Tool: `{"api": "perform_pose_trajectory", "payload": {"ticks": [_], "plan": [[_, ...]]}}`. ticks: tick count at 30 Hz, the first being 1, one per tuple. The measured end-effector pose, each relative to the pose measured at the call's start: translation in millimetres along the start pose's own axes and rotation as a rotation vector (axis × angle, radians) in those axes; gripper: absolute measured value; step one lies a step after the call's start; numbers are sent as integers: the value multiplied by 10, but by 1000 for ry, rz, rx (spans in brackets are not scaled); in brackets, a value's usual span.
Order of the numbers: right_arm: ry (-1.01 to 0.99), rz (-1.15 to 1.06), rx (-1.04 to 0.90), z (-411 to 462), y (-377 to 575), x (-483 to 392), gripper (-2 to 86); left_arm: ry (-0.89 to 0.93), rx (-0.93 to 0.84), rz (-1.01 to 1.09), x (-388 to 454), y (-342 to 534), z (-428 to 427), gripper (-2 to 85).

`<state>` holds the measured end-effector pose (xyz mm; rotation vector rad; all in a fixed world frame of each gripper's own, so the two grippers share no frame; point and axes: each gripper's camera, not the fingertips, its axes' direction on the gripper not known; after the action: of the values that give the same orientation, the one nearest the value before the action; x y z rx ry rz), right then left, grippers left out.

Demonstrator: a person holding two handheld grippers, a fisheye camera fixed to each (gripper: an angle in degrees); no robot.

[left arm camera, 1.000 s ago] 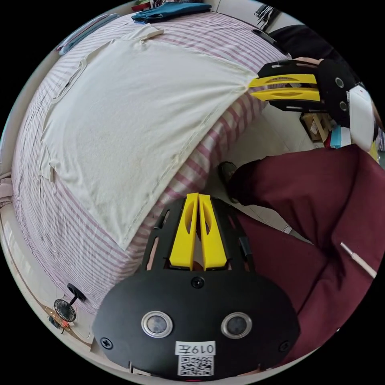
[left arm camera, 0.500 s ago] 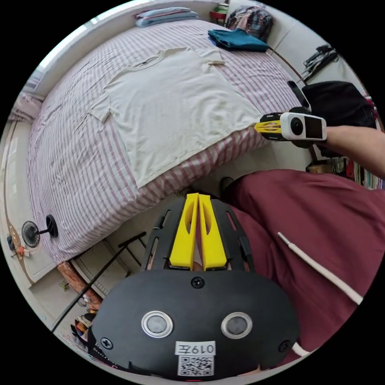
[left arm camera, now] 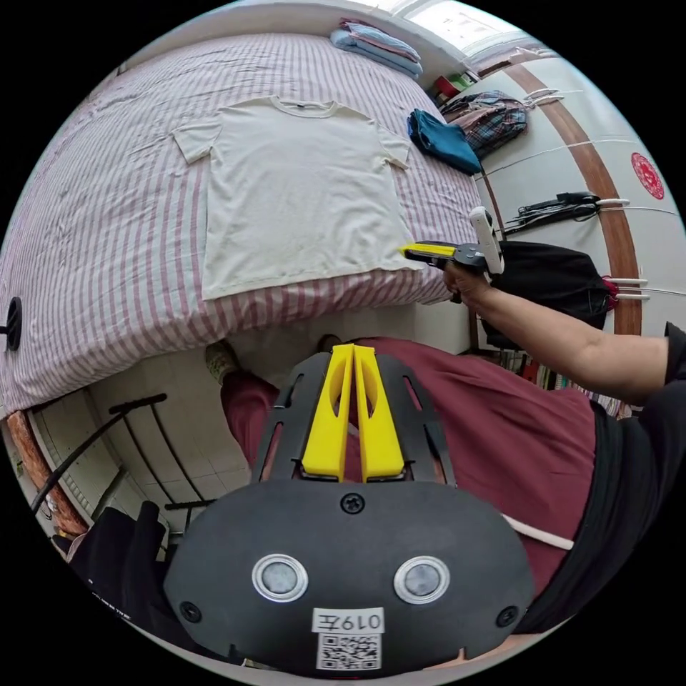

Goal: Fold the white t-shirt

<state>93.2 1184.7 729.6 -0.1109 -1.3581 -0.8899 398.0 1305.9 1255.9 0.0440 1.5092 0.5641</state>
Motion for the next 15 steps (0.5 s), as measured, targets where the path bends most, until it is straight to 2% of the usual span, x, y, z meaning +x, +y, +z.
{"api": "perform_pose_trajectory", "payload": {"ticks": [2,8,13,15], "plan": [[-12,-21,-5,67,15,-5,-6,57,1,-24,-119,40,-114,6],[12,27,-53,267,220,105,-1,84,-39,-17,-491,73,-472,7],[-120,429,172,-88,781,792,49,93,-32,4,-731,180,-817,7],[-139,541,172,-118,992,1028,62,94,-34,3,-793,227,-910,7]]}}
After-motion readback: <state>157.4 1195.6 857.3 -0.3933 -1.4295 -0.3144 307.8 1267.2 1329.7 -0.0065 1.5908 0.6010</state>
